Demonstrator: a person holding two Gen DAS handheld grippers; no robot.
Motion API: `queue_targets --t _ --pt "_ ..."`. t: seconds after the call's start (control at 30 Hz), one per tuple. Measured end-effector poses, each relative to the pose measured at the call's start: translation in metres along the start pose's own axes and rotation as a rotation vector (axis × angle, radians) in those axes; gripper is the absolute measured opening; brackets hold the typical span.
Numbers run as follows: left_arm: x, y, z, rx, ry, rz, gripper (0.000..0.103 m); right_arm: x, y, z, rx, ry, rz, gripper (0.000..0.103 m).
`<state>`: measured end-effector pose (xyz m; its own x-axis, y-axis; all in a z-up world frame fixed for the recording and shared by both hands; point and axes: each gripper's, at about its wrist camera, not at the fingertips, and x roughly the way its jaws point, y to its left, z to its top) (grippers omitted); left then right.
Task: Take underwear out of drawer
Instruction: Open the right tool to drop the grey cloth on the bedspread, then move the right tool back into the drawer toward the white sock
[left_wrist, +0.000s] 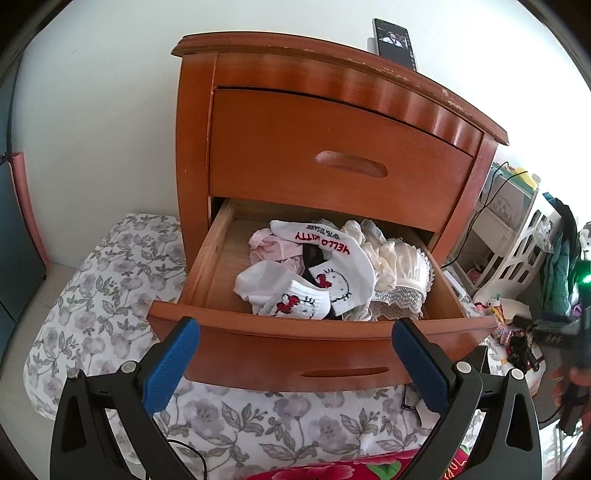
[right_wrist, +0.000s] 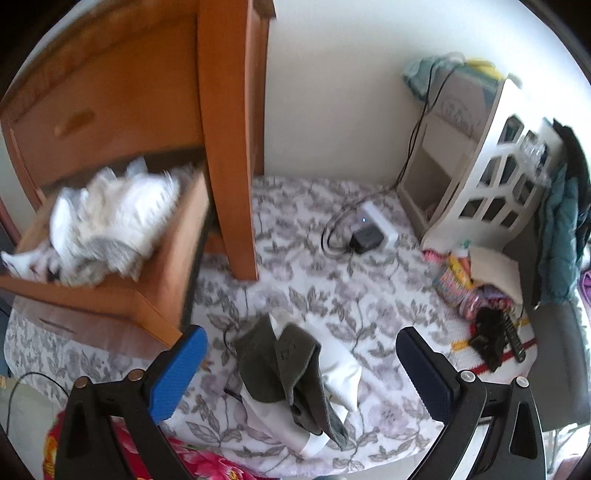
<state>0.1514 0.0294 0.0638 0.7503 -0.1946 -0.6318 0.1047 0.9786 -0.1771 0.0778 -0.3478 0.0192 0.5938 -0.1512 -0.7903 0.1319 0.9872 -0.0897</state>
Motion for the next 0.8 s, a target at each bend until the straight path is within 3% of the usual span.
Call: queue_targets --t 0.27,0.4,0.57,0.8 --pt "-0.005 0.007 0.0 0.006 -0.01 -0.005 0.103 -0.085 0.029 0.043 -0.036 -0.2 0.063 0.103" --pt "-0.009 0.014 0.0 -0.009 -0.021 -0.012 0.103 -0.116 0.059 0.055 -0.07 -0.26 0.12 0.103" --pt "-0.011 0.022 0.0 -0.022 -0.024 -0.008 0.103 -0.127 0.106 0.062 -0.136 -0.269 0.217 0.103" --pt "-0.009 0.035 -0.003 -0.032 -0.022 -0.009 0.103 -0.1 0.168 0.062 -0.218 -0.199 0.291 0.103"
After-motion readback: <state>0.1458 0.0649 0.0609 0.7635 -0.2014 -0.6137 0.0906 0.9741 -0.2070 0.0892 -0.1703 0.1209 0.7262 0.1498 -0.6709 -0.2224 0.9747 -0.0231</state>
